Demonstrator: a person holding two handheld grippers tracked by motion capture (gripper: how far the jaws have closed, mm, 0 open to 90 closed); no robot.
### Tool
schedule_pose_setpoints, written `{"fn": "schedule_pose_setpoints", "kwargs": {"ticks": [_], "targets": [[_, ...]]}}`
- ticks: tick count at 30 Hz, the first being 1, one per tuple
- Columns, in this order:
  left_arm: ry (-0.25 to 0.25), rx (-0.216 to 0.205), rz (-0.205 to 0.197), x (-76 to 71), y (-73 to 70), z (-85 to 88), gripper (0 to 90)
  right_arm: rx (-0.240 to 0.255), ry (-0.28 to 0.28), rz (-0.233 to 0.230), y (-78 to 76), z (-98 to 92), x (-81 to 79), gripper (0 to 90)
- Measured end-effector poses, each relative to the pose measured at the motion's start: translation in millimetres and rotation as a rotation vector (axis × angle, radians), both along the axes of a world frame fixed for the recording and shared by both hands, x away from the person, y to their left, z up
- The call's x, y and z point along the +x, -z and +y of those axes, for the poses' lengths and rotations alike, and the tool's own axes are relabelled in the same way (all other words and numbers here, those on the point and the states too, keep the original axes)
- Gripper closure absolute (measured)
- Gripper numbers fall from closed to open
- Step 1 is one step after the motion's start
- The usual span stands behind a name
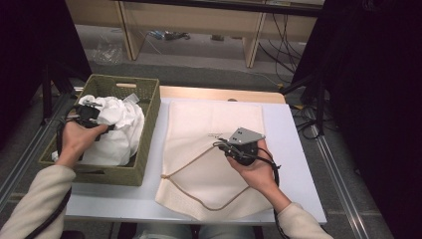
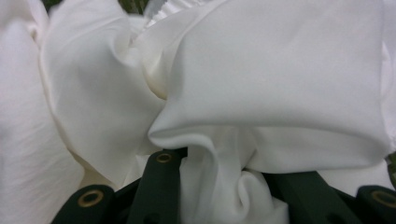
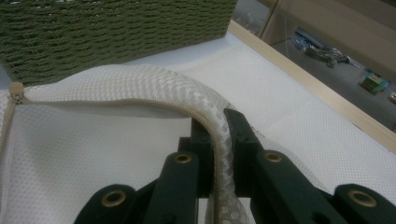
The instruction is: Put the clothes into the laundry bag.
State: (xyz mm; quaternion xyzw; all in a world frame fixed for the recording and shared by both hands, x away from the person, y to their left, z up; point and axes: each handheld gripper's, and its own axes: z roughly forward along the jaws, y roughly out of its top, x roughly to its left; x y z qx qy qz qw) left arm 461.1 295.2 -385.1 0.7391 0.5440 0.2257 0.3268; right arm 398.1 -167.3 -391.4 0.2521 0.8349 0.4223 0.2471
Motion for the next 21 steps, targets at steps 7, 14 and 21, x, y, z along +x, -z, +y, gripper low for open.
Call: {"fn": "schedule_pose_setpoints", "kwargs": {"ticks": [7,14,21], "targets": [[-0.026,-0.158,-0.245,-28.9,-42.5,5.8,71.9,0.009,0.007,0.020,-0.8,0.0,-0.2,83.7],[0.026,-0.208,-0.403,-64.5,-82.9,-3.1,71.9,0.011,0.011,0.001,-2.4,-0.9,1.0,83.7],[0.114,-0.228,-0.474,-97.3,-105.8,-17.7,72.0,0.022,0.022,0.025,-2.7,-0.3,-0.7,83.8]]}}
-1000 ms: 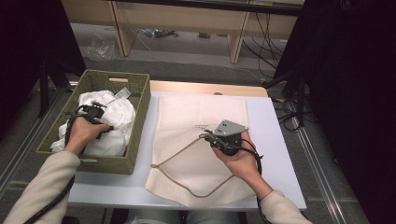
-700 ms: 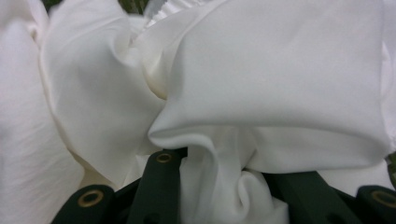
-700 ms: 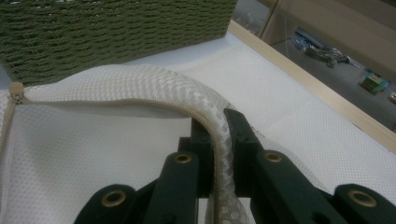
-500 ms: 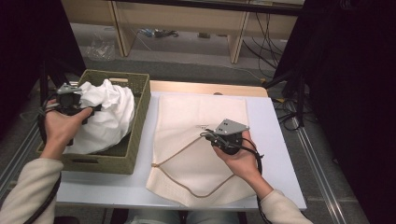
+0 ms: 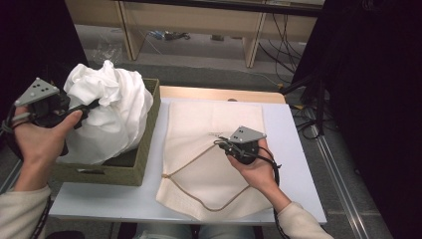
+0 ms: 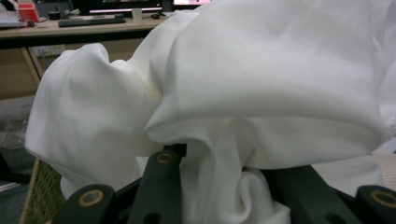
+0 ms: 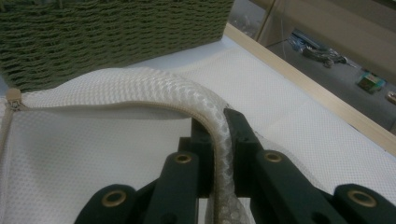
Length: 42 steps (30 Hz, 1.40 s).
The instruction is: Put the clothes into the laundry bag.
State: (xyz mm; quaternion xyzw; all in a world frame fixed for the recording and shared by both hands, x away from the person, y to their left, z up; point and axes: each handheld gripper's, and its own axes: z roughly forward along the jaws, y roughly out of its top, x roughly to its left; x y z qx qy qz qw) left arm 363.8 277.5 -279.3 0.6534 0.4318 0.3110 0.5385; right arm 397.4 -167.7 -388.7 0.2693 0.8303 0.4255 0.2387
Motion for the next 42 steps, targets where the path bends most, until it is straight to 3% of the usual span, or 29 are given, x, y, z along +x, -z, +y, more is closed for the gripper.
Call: {"fn": "schedule_pose_setpoints", "kwargs": {"ticks": [5,9,10,11,16,21,24,25,27,29,30,33,34,35,39,40,41,42], "targets": [[0.062,-0.022,-0.041,-17.8,-10.4,-9.8,72.2,-0.001,0.001,-0.019,-0.2,-0.4,1.1,83.8],[0.106,-0.009,-0.063,-28.9,-16.1,-17.7,72.2,-0.003,-0.003,-0.027,-1.2,-0.6,1.7,83.8],[0.141,-0.010,-0.075,-36.8,-20.3,-22.7,72.2,-0.008,-0.001,-0.042,-1.7,-1.4,2.5,83.8],[0.161,-0.009,-0.082,-40.6,-22.5,-25.4,72.3,0.003,0.007,-0.020,-1.7,-1.1,1.5,83.9],[0.256,0.007,-0.130,-59.9,-36.1,-39.0,72.3,-0.004,-0.001,-0.025,-2.7,-1.7,2.6,84.3],[0.327,0.022,-0.129,-74.5,-44.2,-52.6,72.3,-0.002,0.003,-0.030,-3.4,-1.1,2.5,86.3],[0.420,0.045,-0.127,-82.3,-45.9,-65.5,72.3,0.000,0.011,-0.029,-4.4,-1.5,1.7,87.2],[0.420,0.045,-0.127,-82.3,-45.9,-65.5,72.3,0.000,0.011,-0.029,-4.4,-1.5,1.7,87.2],[0.483,0.070,-0.106,-86.5,-44.0,-78.1,72.2,0.002,0.009,-0.022,-4.2,-1.9,2.3,87.8],[0.502,0.068,-0.098,-87.4,-42.3,-83.8,72.3,0.000,0.006,-0.022,-4.2,-1.8,2.6,87.9],[0.553,0.094,-0.076,-88.0,-37.5,-94.5,72.2,0.003,0.007,-0.017,-4.3,-1.7,2.4,88.0],[0.623,0.140,-0.029,-84.7,-24.7,-112.1,72.1,0.004,0.008,-0.012,-5.4,-2.8,2.8,88.0],[0.626,0.137,0.005,-84.3,-18.5,-118.5,72.1,0.002,0.011,-0.024,-5.8,-3.3,3.2,88.0],[0.648,0.166,0.019,-80.5,-12.6,-124.0,72.2,0.000,0.021,-0.034,-6.1,-3.7,3.4,88.0],[0.682,0.222,0.105,-67.8,14.5,-147.8,72.1,0.014,0.027,-0.018,-5.4,-2.6,2.7,88.2],[0.682,0.222,0.105,-67.8,14.5,-147.8,72.0,0.011,0.028,-0.018,-5.2,-2.5,2.9,88.3],[0.702,0.264,0.132,-61.2,26.5,-160.5,72.0,0.011,0.030,-0.016,-5.0,-2.2,3.0,88.4],[0.702,0.264,0.132,-61.2,26.5,-160.5,72.0,0.009,0.024,-0.003,-5.3,-2.5,3.3,88.4]]}}
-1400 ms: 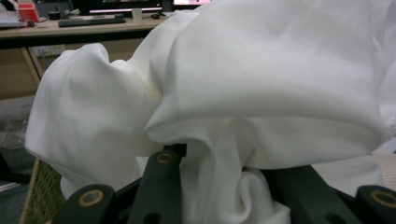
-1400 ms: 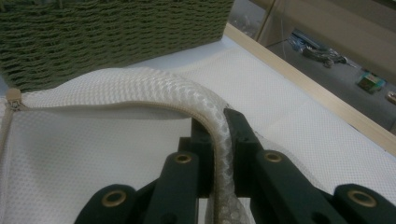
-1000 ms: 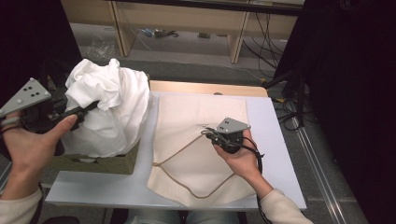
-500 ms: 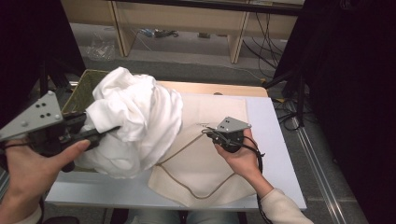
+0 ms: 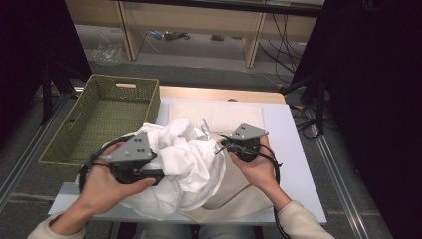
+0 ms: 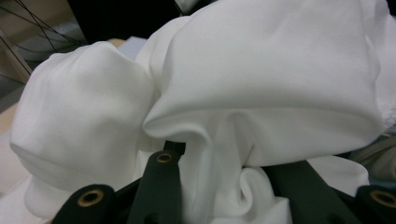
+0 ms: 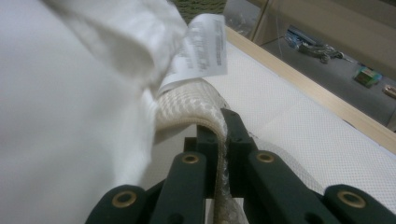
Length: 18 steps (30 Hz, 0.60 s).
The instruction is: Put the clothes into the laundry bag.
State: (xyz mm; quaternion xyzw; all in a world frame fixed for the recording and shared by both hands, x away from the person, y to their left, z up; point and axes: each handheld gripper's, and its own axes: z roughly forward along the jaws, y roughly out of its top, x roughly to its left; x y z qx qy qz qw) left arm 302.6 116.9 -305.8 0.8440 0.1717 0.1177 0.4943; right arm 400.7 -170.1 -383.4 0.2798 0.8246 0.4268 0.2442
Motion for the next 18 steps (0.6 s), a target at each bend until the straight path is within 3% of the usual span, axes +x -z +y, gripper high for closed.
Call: {"fn": "schedule_pose_setpoints", "kwargs": {"ticks": [1,4,5,7,8,9,10,12,13,14,18], "targets": [[0.006,0.022,0.031,4.4,10.9,-13.0,71.9,0.006,0.003,0.002,0.8,1.0,0.1,88.5],[0.019,0.048,0.047,8.6,19.7,-25.4,71.7,-0.002,-0.010,-0.003,1.6,1.8,1.3,88.6],[0.035,0.081,0.054,11.6,26.7,-37.6,71.6,-0.001,-0.009,0.001,2.1,3.1,0.8,88.8],[0.037,0.100,0.051,12.8,29.9,-43.5,71.5,-0.002,-0.009,-0.001,2.1,3.5,0.9,88.9],[0.033,0.141,0.037,15.3,36.7,-55.1,71.5,0.000,-0.009,0.000,1.8,3.9,0.8,89.0],[0.033,0.141,0.037,15.3,36.7,-55.1,71.4,0.000,-0.009,0.000,1.8,3.9,0.8,89.0],[0.024,0.184,0.030,19.4,43.7,-65.0,71.4,0.004,-0.009,0.003,1.4,4.0,0.3,89.1],[0.020,0.227,0.033,25.3,51.6,-73.6,71.1,0.003,-0.013,0.007,0.6,4.5,-1.0,89.2],[0.020,0.227,0.033,25.3,51.6,-73.6,71.0,0.003,-0.013,0.007,0.6,4.5,-1.0,89.2],[0.003,0.247,0.053,32.6,60.9,-81.5,70.7,0.007,-0.014,0.005,0.8,6.2,-2.2,89.2],[-0.032,0.281,0.048,46.0,74.2,-92.7,69.6,-0.008,-0.036,0.006,1.5,10.9,-4.9,89.4]]}}
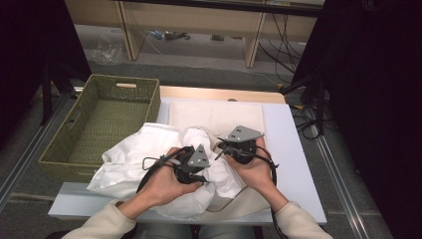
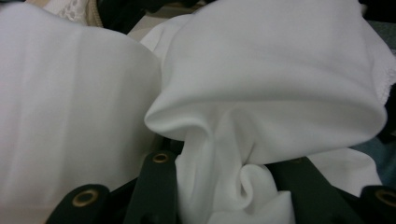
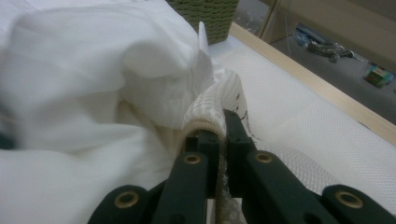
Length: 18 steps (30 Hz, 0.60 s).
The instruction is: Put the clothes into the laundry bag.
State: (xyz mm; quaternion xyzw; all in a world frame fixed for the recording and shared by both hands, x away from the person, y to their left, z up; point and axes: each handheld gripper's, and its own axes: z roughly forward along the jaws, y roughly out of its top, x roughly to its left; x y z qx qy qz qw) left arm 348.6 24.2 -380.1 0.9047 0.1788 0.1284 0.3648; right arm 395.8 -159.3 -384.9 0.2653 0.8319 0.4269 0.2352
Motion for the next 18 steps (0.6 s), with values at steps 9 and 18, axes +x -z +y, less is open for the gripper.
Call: {"fn": "schedule_pose_setpoints", "kwargs": {"ticks": [9,18], "targets": [[-0.019,-0.004,0.037,6.5,13.9,-22.1,48.4,-0.012,0.021,0.029,5.4,-0.6,0.8,89.4],[0.036,-0.066,0.015,-16.4,-2.7,-7.3,24.7,-0.008,0.055,0.023,4.2,-2.6,1.2,89.3]]}}
